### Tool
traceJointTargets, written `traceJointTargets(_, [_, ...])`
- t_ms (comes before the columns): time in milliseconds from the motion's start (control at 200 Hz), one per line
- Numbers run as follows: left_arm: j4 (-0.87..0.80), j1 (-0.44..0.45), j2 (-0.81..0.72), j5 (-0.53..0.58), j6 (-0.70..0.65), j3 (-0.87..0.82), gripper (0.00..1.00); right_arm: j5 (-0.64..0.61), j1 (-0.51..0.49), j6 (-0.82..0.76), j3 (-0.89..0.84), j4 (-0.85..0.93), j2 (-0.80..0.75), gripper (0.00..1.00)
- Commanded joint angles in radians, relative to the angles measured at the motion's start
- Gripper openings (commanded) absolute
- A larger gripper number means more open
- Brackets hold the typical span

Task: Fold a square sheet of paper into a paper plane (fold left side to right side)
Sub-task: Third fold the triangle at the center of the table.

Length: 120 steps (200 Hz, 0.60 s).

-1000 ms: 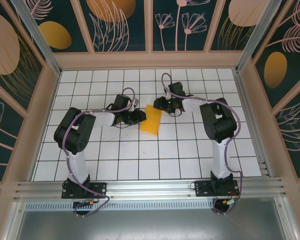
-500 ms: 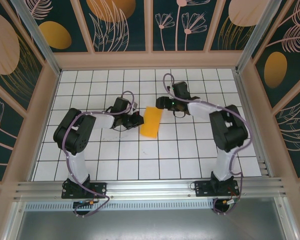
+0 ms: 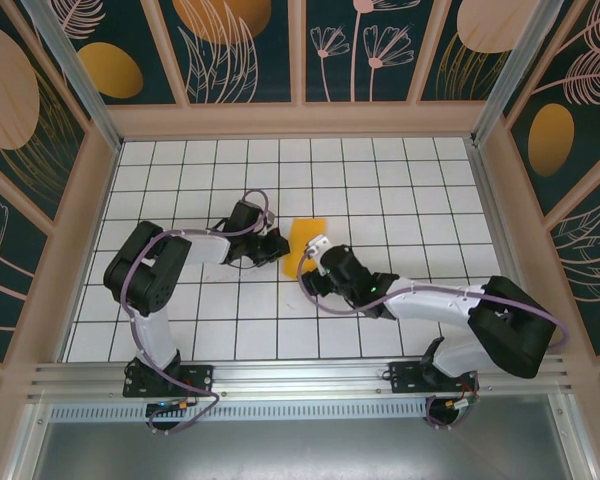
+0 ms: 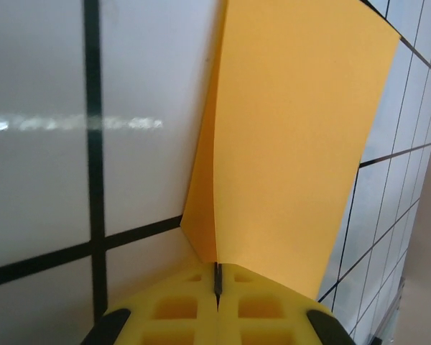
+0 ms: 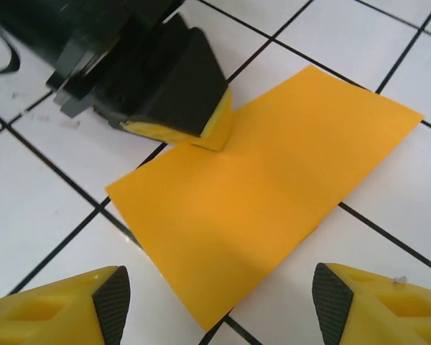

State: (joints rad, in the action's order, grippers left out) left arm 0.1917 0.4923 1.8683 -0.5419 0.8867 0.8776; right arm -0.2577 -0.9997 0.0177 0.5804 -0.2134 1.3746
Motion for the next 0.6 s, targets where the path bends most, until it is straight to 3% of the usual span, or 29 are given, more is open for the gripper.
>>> traceJointTargets(0, [0.043, 0.006, -0.035, 0.002, 0.057, -0.027, 0.0, -0.191, -0.086, -0.095, 0.001, -0.084, 0.044, 0.71])
traceJointTargets(250, [0.04, 0.01, -0.043, -0.001, 0.063, -0.032, 0.0, -0.268, -0.176, -0.226, 0.071, -0.125, 0.218, 0.72])
traceJointTargets(596, [0.036, 0.014, -0.046, -0.001, 0.066, -0.035, 0.0, -0.296, -0.181, -0.289, 0.146, -0.209, 0.359, 0.7])
